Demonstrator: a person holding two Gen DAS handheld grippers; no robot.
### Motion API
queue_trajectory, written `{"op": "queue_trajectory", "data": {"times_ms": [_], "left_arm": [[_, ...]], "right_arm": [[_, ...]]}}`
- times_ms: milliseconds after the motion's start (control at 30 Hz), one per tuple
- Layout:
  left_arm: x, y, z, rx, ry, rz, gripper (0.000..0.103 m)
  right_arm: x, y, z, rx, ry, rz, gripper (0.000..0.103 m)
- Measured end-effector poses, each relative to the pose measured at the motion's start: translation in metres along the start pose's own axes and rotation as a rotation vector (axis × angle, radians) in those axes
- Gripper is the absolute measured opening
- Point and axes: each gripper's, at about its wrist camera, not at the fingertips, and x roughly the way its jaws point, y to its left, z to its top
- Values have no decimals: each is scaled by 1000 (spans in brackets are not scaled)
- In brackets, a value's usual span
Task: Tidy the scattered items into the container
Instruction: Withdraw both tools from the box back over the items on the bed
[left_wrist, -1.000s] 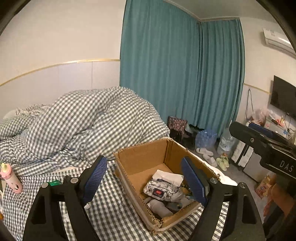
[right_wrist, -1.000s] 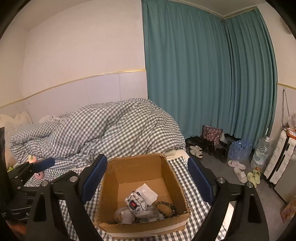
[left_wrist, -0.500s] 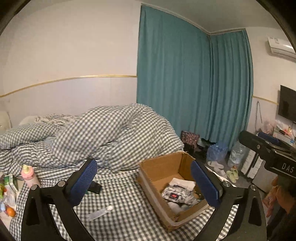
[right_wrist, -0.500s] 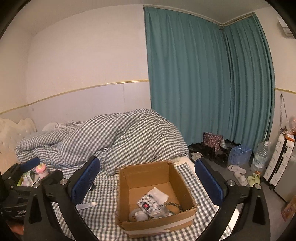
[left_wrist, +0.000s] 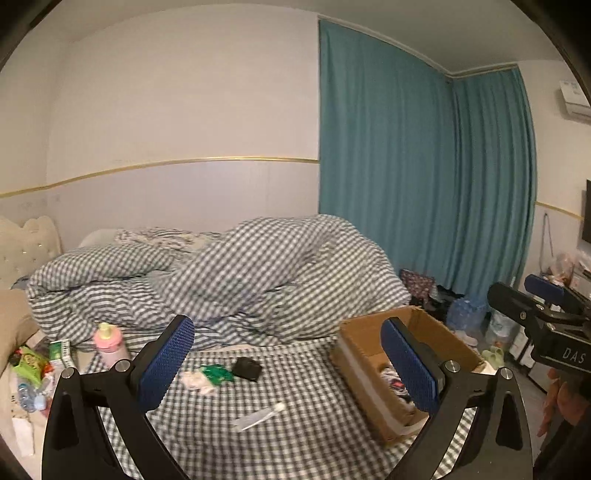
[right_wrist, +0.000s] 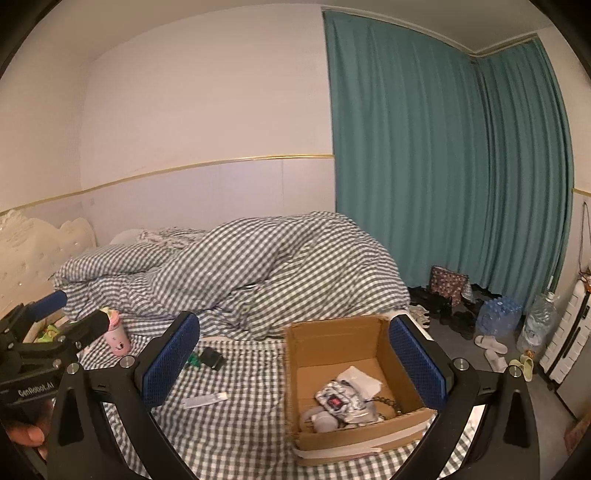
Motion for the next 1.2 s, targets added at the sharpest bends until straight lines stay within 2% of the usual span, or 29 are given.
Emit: {"op": "queue_trajectory", "data": {"times_ms": [333, 467, 833, 1200], "left_arm": [[-22, 47, 0, -42, -18, 84, 103], [-30, 64, -2, -38, -16, 122, 103], [-43, 110, -7, -82, -9, 222, 103], [-28, 133, -10, -107, 17, 237, 103]], "right_arm": [[1, 43, 1, -51, 17, 80, 103], [8, 56, -1, -39, 50, 138, 103], [20, 102, -7, -99, 71, 208, 103], [40, 126, -12, -127, 108, 234, 103]]}}
